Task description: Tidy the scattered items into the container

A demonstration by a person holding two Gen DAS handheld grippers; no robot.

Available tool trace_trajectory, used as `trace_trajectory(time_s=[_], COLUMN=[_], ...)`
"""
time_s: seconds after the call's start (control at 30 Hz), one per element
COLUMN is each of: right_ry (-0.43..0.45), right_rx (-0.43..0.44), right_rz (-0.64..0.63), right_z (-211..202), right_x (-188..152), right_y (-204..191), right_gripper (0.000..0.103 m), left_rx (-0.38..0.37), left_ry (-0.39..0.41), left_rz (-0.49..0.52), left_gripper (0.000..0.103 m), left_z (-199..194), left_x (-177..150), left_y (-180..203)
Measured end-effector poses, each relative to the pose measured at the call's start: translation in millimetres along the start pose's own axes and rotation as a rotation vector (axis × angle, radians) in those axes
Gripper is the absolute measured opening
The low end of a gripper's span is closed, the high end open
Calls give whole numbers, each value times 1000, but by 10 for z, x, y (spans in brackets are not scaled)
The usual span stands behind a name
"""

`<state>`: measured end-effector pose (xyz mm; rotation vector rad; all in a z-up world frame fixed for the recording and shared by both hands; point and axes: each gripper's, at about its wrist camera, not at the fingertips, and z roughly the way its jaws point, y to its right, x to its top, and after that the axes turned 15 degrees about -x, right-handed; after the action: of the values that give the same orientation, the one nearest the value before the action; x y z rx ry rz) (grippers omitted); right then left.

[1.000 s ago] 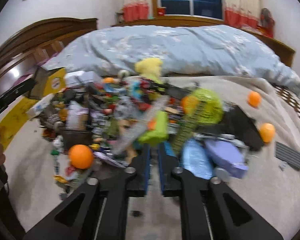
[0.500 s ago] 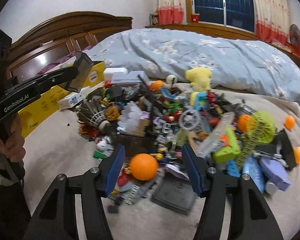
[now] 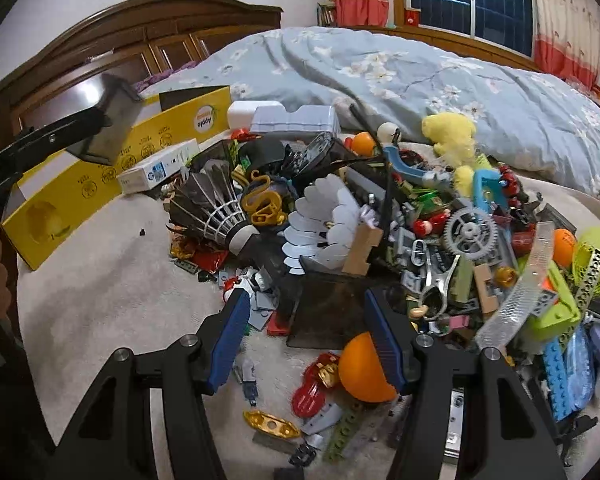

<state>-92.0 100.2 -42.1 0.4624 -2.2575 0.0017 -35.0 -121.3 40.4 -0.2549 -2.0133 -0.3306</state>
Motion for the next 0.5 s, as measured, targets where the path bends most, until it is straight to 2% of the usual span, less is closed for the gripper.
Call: trace_trajectory(time_s=[0.27, 0.33, 0.5], right_ry=[-8, -8, -4], right_rx=[-12, -14, -61], right_rz=[-2, 0, -27], right_z=[88, 115, 185], right_x=[58, 70, 85], right_y=[-102, -131, -203], right_gripper=[67, 75, 85], left_rx=[74, 86, 100], left_ry=[-3, 0, -6], left_rz=[-33, -42, -46], left_gripper=[13, 13, 13], left_z=[-346, -434, -564], left_x=[-195, -235, -324], left_y=[-384, -464, -561])
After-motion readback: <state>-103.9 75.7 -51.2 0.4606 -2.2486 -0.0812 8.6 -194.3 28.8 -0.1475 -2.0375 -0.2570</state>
